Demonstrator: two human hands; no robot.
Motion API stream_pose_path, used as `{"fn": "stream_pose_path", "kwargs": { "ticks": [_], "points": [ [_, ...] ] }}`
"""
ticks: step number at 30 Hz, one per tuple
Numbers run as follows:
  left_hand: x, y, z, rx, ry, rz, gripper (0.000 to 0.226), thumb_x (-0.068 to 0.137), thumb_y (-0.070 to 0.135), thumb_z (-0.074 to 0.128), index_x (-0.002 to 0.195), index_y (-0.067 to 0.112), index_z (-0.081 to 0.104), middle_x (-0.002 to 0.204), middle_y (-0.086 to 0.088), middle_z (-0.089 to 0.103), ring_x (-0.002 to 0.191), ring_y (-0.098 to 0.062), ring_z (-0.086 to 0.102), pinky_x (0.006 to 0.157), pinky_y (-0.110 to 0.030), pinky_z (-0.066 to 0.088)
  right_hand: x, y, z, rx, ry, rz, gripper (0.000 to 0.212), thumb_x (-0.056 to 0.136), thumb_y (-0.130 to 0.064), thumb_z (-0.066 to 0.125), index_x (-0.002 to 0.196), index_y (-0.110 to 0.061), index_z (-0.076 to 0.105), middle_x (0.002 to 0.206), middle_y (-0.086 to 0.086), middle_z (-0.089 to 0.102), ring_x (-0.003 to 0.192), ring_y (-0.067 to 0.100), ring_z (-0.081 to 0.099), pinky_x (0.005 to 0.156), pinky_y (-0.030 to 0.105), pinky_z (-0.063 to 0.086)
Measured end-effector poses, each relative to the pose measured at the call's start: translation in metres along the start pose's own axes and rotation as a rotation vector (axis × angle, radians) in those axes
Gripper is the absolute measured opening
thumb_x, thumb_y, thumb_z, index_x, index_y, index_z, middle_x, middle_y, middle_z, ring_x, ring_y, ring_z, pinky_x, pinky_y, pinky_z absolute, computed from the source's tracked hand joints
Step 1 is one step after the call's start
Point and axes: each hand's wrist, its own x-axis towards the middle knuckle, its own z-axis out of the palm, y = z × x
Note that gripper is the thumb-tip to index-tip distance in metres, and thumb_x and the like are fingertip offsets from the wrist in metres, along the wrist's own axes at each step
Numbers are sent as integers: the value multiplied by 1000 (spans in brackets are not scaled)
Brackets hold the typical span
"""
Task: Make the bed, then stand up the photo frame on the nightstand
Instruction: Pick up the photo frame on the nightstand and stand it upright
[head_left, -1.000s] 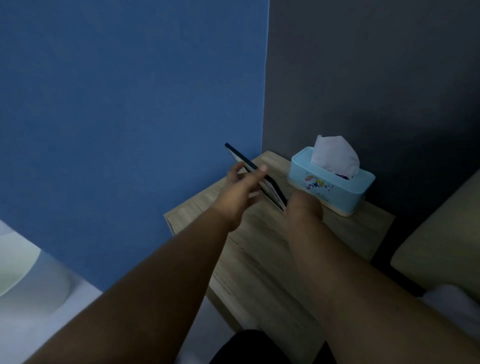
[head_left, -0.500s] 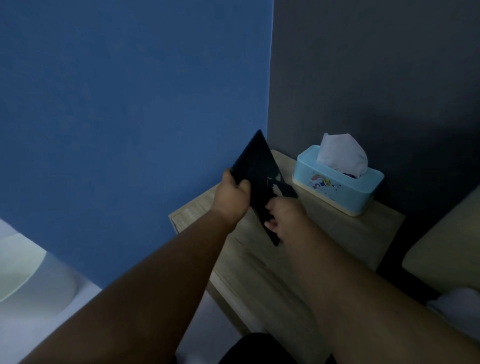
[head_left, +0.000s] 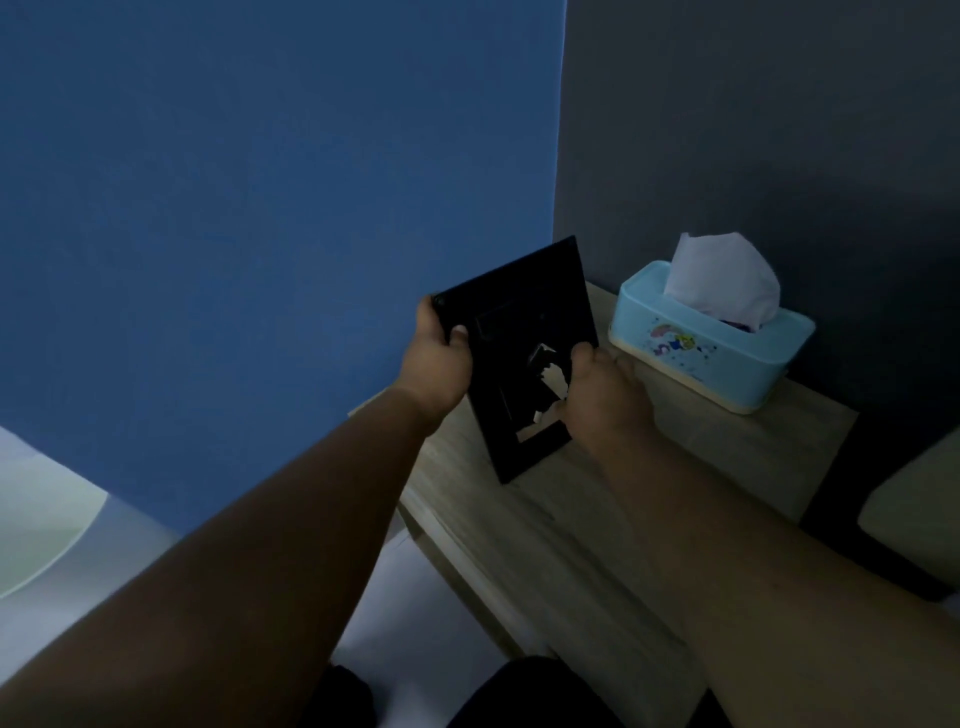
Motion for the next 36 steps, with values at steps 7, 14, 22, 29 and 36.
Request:
{"fn": "stream_pose_path", "kwargs": {
  "ticks": [7, 14, 22, 29, 36],
  "points": [
    [-7, 5, -4, 183, 48, 88, 40, 100, 13, 35, 139, 22, 29, 109, -3, 55, 99, -21, 56, 88, -32, 49, -7, -1, -22, -233, 130, -225, 55, 69, -30, 69, 116, -6, 52, 109, 17, 58, 100, 35, 53, 82, 40, 39],
    [-20, 15, 6, 300, 78, 165, 36, 99, 14, 36, 135, 18, 30, 91, -8, 58, 79, -26, 58, 67, -32, 45, -12, 1, -45, -249, 175, -353, 39, 47, -26, 66, 76, -1, 62, 74, 18, 62, 75, 34, 58, 67, 38, 44],
    [-32, 18, 6, 203, -58, 182, 37, 98, 18, 39, 132, 32, 32, 102, -2, 61, 92, -24, 64, 81, -40, 55, -25, -8, -32, 237, 48, -221, 76, 82, -33, 65, 146, -13, 28, 142, 10, 38, 130, 29, 32, 108, 42, 32],
    [-49, 37, 21, -108, -277, 98, 14, 99, 24, 44, 112, 26, 40, 112, 1, 55, 86, -16, 60, 65, -25, 56, -39, -27, -31, 1188, 127, 32, 52, 89, -53, 48, 137, -33, 45, 143, 1, 46, 127, 14, 45, 107, 39, 38],
    [-61, 55, 49, -146, -393, 81, 35, 91, 49, 42, 115, 24, 45, 124, -5, 52, 84, -26, 62, 86, -45, 54, -38, -11, -44, 1597, 68, 219, 37, 81, -60, 47, 98, -37, 70, 119, 1, 66, 114, 18, 58, 101, 49, 44]
  ]
}}
